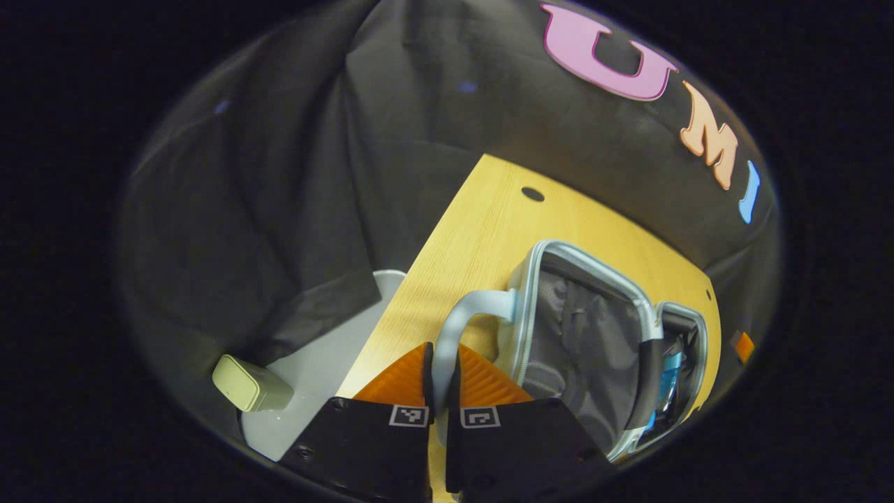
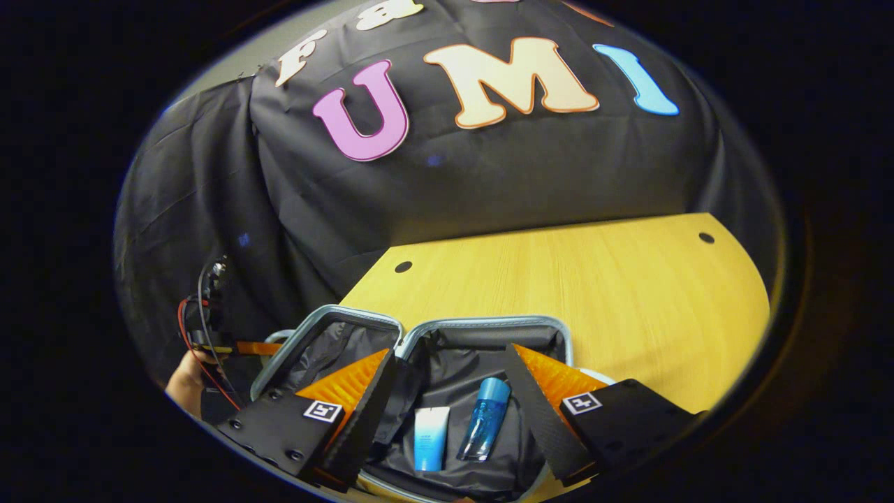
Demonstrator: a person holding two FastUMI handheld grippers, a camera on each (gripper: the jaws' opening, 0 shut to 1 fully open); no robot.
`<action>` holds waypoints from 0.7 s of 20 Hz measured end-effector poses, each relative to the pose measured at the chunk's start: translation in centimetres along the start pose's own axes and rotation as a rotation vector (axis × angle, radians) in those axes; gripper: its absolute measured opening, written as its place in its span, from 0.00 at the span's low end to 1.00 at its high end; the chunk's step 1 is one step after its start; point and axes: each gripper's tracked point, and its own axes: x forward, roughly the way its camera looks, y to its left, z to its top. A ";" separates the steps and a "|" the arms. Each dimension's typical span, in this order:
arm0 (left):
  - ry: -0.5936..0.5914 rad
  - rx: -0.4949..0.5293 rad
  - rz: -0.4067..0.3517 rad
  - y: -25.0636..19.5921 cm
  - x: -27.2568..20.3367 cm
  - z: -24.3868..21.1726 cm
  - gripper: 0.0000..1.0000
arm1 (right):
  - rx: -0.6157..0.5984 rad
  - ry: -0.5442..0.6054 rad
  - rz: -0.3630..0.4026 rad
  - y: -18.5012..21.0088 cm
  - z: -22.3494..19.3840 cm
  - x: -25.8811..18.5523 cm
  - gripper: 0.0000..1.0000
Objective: First open the suitcase, pack the skin care products into it, and then close the suitcase.
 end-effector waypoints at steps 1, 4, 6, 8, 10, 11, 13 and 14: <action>-0.041 0.023 -0.005 -0.7 -1.4 1.1 0.01 | -0.022 -0.031 -0.009 -0.4 0.8 -0.6 0.98; -0.108 0.082 -0.011 -3.5 -4.9 3.3 0.01 | -0.126 -0.133 -0.016 -1.3 3.3 -2.7 0.98; -0.156 0.102 -0.013 -5.7 -6.4 4.5 0.01 | -0.209 -0.191 -0.016 -1.9 4.8 -3.9 0.98; -0.194 0.115 -0.015 -7.6 -7.8 5.4 0.01 | -0.272 -0.237 -0.001 -2.0 5.9 -5.4 0.98; -0.222 0.121 -0.017 -9.5 -9.6 5.9 0.01 | -0.310 -0.262 0.015 -2.5 6.6 -6.5 0.98; -0.244 0.127 -0.028 -10.6 -10.3 6.1 0.01 | -0.319 -0.273 0.020 -2.8 7.0 -7.0 0.98; -0.275 0.128 -0.071 -13.7 -11.9 6.6 0.01 | -0.318 -0.286 0.034 -3.5 7.5 -8.2 0.95; -0.287 0.128 -0.094 -15.1 -13.4 6.7 0.01 | -0.318 -0.292 0.039 -4.0 7.7 -8.5 0.98</action>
